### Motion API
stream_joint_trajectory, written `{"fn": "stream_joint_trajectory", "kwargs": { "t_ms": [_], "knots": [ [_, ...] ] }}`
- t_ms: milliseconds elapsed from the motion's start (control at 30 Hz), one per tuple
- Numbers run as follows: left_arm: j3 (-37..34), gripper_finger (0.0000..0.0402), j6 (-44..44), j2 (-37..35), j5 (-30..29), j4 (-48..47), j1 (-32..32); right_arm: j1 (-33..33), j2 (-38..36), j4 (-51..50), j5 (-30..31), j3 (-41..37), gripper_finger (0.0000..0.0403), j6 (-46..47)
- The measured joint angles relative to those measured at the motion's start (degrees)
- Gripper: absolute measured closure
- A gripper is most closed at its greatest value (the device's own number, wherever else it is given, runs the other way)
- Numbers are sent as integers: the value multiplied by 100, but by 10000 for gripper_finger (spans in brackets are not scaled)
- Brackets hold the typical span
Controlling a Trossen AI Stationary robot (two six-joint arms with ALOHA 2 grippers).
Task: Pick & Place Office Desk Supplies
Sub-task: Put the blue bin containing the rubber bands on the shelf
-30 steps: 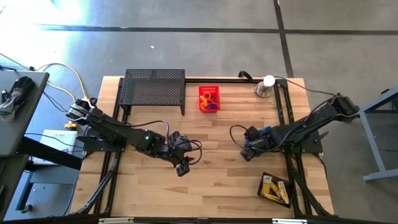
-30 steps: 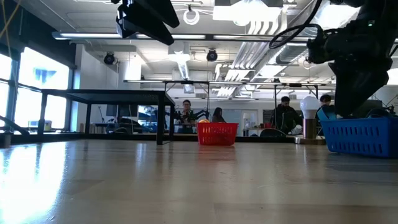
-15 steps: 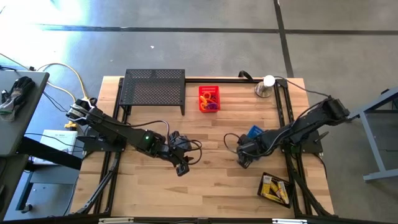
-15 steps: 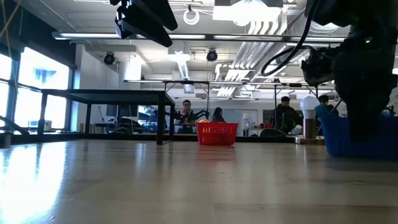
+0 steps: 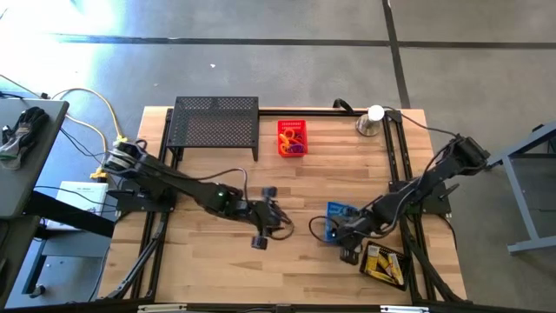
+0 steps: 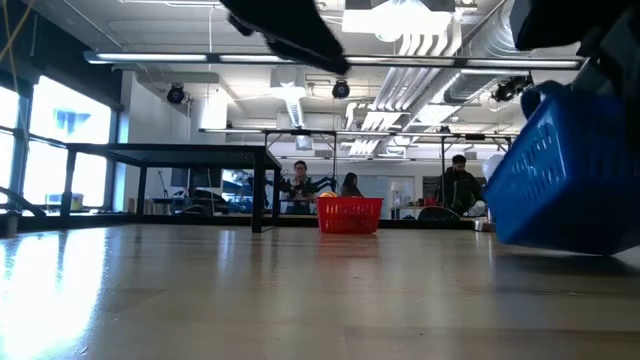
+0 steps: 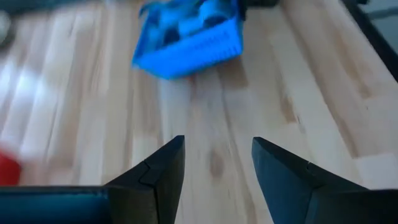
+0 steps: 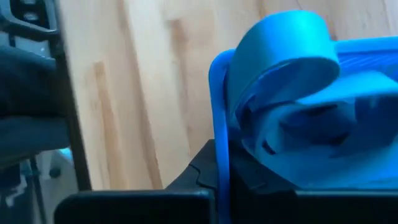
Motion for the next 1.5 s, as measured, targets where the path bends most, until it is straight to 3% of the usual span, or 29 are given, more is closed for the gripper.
{"fn": "stream_joint_trajectory", "kwargs": {
  "t_ms": [233,533,733,1067,1500],
  "knots": [
    [0,222,1498,573,1307,1622,448,97,230,85,145,77,401,-545],
    [-9,222,1847,1399,1856,2213,958,22,601,481,-18,79,400,-970],
    [29,222,2184,1803,2336,3302,1173,-74,603,524,-181,77,400,-1518],
    [24,222,2485,2276,2678,3494,1255,-85,608,726,-142,77,400,-3056],
    [28,222,2138,2346,2864,3015,1250,-634,802,776,-601,76,400,-3579]
  ]
}}
